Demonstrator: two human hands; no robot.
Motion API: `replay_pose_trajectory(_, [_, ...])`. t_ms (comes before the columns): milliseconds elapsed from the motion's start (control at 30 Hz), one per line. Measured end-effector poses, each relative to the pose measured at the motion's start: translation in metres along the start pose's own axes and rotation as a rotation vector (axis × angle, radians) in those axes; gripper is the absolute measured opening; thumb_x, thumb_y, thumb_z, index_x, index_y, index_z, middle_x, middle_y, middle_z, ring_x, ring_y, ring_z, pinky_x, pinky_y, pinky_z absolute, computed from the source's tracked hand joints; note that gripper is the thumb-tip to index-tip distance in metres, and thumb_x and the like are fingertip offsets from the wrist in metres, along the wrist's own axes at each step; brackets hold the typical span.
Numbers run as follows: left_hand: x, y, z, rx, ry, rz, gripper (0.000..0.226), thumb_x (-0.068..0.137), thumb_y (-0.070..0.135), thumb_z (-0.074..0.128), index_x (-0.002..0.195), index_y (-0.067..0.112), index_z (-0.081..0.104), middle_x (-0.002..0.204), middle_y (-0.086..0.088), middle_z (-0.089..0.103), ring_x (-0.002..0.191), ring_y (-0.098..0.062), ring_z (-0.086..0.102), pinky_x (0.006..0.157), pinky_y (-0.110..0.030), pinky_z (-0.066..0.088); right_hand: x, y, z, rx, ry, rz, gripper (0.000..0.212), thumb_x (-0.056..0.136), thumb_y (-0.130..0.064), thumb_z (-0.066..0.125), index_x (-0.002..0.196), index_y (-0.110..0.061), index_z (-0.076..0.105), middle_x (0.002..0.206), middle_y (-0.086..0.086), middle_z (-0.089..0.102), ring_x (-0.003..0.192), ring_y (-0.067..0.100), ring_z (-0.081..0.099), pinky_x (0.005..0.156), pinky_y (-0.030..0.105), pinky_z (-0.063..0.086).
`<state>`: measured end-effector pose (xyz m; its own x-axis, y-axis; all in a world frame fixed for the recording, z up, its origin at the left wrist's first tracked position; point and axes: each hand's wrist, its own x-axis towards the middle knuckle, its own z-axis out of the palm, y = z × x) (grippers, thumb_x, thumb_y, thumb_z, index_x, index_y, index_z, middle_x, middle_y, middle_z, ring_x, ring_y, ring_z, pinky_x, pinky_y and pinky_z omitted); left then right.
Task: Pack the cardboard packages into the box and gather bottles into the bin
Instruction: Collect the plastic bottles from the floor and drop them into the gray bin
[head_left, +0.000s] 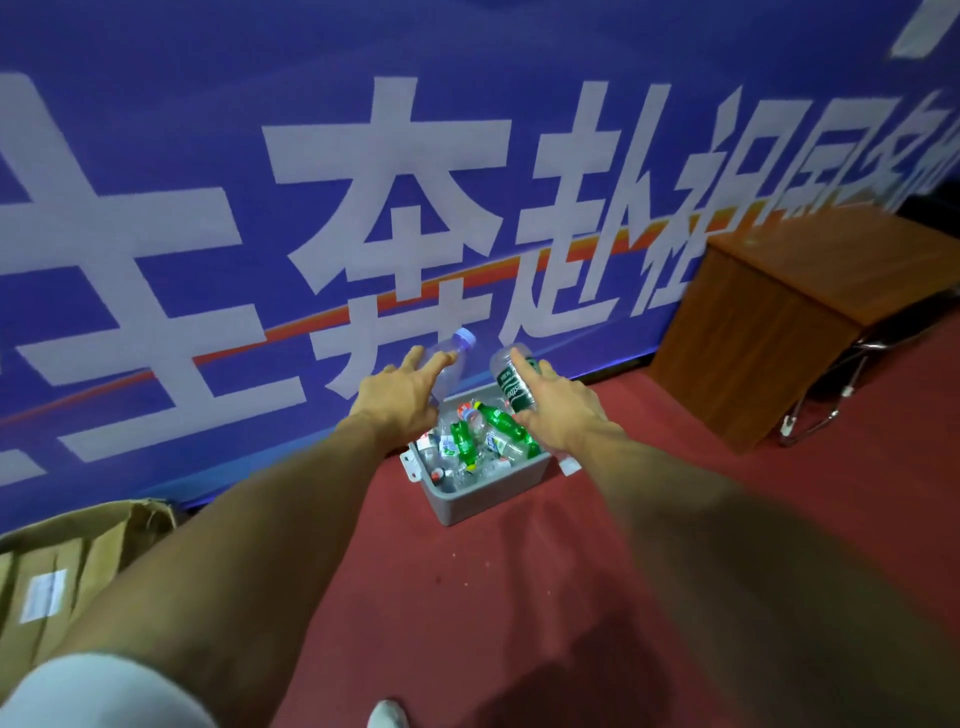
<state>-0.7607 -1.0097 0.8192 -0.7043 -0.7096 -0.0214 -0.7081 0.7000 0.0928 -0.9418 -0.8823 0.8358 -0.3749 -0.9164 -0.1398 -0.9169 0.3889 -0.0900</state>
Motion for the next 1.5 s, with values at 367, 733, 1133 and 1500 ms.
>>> replay_pose_trajectory(367, [0.203, -0.031, 0.023, -0.029, -0.121, 0.059, 0.066, 0.099, 0.034, 0.05, 0.155, 0.032, 0.015, 0.163, -0.007, 0.018, 0.126, -0.037, 0.052, 0.095, -0.048, 0.048, 0.196, 0.046, -0.004, -0.026, -0.079, 0.014, 0.087, 0.098, -0.04, 0.059, 0.158, -0.038, -0.005, 0.159, 0.008, 0.028, 0.126, 0.035, 0.054, 0.098, 0.042, 0.046])
replay_pose_trajectory(733, [0.423, -0.022, 0.145, -0.306, -0.122, -0.185, 0.065, 0.094, 0.02, 0.054, 0.151, 0.028, 0.023, 0.157, -0.008, 0.023, 0.123, -0.042, 0.049, 0.094, -0.053, 0.047, 0.432, 0.153, 0.076, -0.013, -0.21, -0.149, 0.089, 0.096, -0.031, 0.061, 0.158, -0.04, -0.003, 0.16, 0.008, 0.028, 0.126, 0.035, 0.053, 0.097, 0.042, 0.045])
replay_pose_trajectory(1133, [0.54, -0.058, 0.442, -0.359, -0.158, -0.34, 0.068, 0.091, 0.021, 0.059, 0.149, 0.034, 0.027, 0.156, -0.006, 0.024, 0.132, -0.038, 0.038, 0.101, -0.063, 0.039, 0.616, 0.192, 0.336, -0.014, -0.244, -0.173, 0.086, 0.097, -0.019, 0.057, 0.159, -0.034, -0.001, 0.145, 0.014, 0.04, 0.126, 0.036, 0.051, 0.098, 0.042, 0.044])
replay_pose_trajectory(1500, [0.553, -0.109, 0.587, -0.316, -0.222, -0.226, 0.071, 0.075, 0.029, 0.054, 0.142, 0.042, 0.035, 0.139, -0.004, 0.048, 0.105, -0.033, 0.06, 0.087, -0.046, 0.052, 0.658, 0.207, 0.503, -0.007, -0.213, -0.17, 0.081, 0.099, -0.017, 0.052, 0.158, -0.04, 0.002, 0.157, 0.013, 0.032, 0.13, 0.038, 0.048, 0.101, 0.044, 0.043])
